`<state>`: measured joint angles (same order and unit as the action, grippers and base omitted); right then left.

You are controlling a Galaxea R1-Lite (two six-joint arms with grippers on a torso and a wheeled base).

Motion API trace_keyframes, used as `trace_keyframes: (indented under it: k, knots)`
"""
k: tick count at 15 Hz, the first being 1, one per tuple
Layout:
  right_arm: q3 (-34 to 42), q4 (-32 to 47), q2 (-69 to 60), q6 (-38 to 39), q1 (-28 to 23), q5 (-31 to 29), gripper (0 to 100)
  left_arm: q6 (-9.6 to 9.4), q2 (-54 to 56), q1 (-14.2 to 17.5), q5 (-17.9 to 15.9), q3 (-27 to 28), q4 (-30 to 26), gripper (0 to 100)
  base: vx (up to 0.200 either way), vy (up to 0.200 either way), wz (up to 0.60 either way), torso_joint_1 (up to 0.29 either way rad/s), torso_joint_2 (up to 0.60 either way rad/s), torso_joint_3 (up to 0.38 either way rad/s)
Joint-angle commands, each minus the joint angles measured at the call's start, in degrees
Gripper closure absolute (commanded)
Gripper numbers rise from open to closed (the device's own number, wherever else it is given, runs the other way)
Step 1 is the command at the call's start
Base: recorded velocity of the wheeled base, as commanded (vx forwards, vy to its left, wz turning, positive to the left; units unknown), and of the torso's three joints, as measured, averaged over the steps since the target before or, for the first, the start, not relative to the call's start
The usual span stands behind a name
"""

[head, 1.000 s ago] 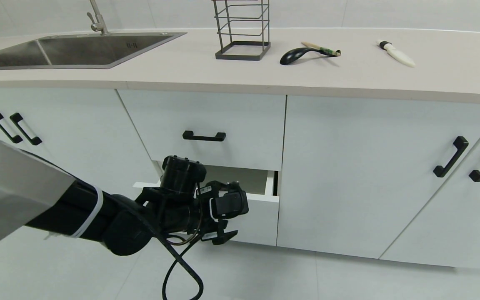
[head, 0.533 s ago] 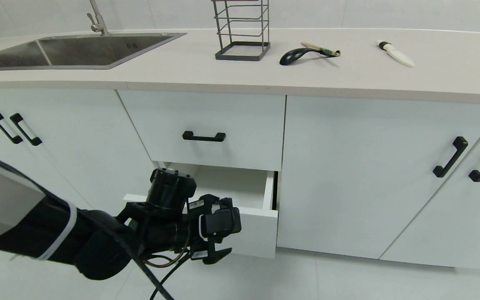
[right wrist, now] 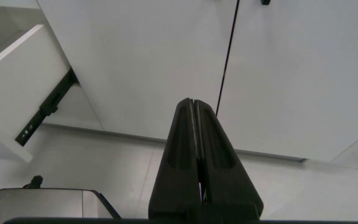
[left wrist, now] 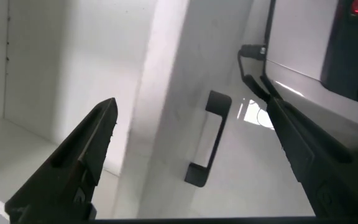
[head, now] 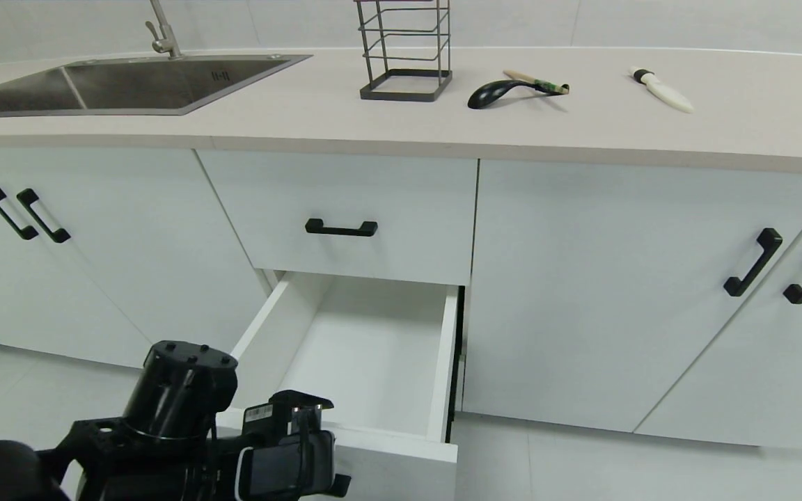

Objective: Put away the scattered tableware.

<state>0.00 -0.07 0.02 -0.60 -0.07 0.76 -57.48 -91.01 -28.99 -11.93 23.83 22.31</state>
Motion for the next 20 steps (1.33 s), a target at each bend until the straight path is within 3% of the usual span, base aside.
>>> trace_keyframes:
  k: [1,7,9,10,11,14,15,16,18,19,20]
  knots:
    - [0.0,-0.01,-0.02,-0.02,-0.01,0.04,100,0.0,5.23,0.07,-0.19,-1.77,0.19,0,0.0,0.0,0.0,0.0,0.0,0.0]
    - [0.0,-0.01,-0.02,-0.02,0.07,0.04,100,0.09,3.48,0.07,0.16,-1.42,0.28,0,0.0,0.0,0.0,0.0,0.0,0.0]
    - [0.0,-0.01,-0.02,-0.02,-0.01,0.04,100,1.14,5.41,0.25,-0.46,-1.24,0.28,0,0.0,0.0,0.0,0.0,0.0,0.0]
    - [0.0,-0.01,-0.02,-0.02,-0.01,0.04,100,6.15,7.26,0.25,-0.63,-0.98,0.45,0,0.0,0.0,0.0,0.0,0.0,0.0]
    - [0.0,-0.01,-0.02,-0.02,-0.01,0.04,100,9.49,8.31,0.25,-0.72,-0.63,0.37,0,0.0,0.0,0.0,0.0,0.0,0.0]
    - [0.0,-0.01,-0.02,-0.02,-0.01,0.04,100,16.17,12.26,0.34,-6.26,-0.72,0.37,0,0.0,0.0,0.0,0.0,0.0,0.0]
    - [0.0,-0.01,-0.02,-0.02,-0.01,0.04,100,20.13,13.93,0.78,-7.4,-0.63,0.72,0,0.0,0.0,0.0,0.0,0.0,0.0]
    - [0.0,-0.01,-0.02,-0.02,0.07,0.04,100,33.31,19.3,2.18,-11.27,-0.72,1.07,0,0.0,0.0,0.0,0.0,0.0,0.0]
    - [0.0,0.07,-0.02,-0.02,-0.01,0.12,100,54.93,25.54,6.84,-17.68,-1.24,2.39,0,0.0,0.0,0.0,0.0,0.0,0.0]
    - [0.0,0.07,-0.02,-0.02,-0.01,0.04,100,65.92,28.0,11.67,-19.62,-2.3,4.85,0,0.0,0.0,0.0,0.0,0.0,0.0]
    - [0.0,0.07,-0.02,-0.02,-0.01,0.04,100,69.43,29.23,14.58,-19.88,-3.97,9.33,0,0.0,0.0,0.0,0.0,0.0,0.0]
